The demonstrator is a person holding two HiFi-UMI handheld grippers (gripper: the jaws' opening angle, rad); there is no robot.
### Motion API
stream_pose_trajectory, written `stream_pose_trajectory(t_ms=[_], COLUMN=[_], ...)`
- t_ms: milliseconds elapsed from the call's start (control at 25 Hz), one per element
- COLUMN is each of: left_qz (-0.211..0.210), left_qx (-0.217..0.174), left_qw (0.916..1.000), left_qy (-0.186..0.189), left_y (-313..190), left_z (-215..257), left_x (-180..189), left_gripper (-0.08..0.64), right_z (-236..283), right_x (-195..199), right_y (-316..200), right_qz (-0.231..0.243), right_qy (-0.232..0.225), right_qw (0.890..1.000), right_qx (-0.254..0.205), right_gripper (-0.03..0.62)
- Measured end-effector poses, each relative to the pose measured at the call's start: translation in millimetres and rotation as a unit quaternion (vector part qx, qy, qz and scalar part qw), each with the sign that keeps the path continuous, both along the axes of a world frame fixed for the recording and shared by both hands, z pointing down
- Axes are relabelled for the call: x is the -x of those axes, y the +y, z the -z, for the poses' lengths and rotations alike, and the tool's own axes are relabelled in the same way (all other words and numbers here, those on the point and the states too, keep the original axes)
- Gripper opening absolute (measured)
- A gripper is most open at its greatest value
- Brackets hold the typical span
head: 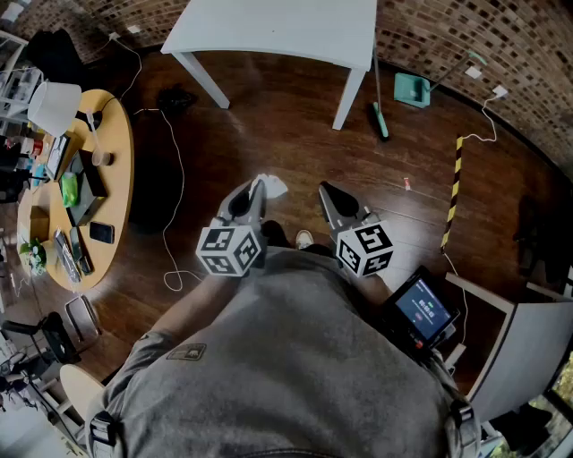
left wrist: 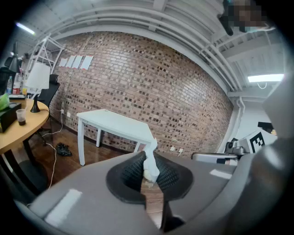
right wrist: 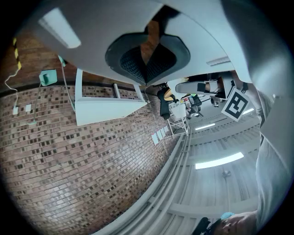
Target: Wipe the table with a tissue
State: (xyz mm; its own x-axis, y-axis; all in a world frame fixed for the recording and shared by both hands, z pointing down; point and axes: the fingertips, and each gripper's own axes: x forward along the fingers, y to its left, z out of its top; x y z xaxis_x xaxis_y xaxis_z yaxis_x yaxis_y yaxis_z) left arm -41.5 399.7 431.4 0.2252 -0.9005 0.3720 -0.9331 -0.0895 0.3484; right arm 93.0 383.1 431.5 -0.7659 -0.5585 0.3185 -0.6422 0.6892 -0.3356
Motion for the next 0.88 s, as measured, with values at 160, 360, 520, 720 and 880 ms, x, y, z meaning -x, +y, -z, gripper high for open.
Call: stream_pose_trajectory(t_ms=[160, 360, 520, 720, 880], left_qz=[0.002, 0.000, -0.007, -0.023, -0.042], left_qx=[0.003, 0.000, -0.004, -0.006, 0.000], left_qw=[1.0000, 1.0000, 0.9999, 0.9996, 0.9989], left_qy=[-0.003, -0.003, 0.006, 0.017, 0.023], left_y=[-12, -44, -83, -139, -184], left_z=[0, -4, -6, -4, -4], left_x=[2, 15, 33, 63, 87], left_gripper=[0.028, 0.028, 0.028, 0.028, 0.028], right_z=[-1, -4, -8, -3, 3], right_x=[0, 10, 27, 58, 82], right_y=[-11, -38, -72, -121, -162], right_qz=[0.000, -0.007, -0.014, -0.026, -0.042], right_qy=[0.001, 0.003, 0.014, 0.028, 0.035], right_qw=[1.000, 1.000, 1.000, 0.999, 0.999], right_qx=[0.002, 0.000, 0.003, 0.003, 0.006], right_gripper=[0.012, 0.012, 0.012, 0.012, 0.012])
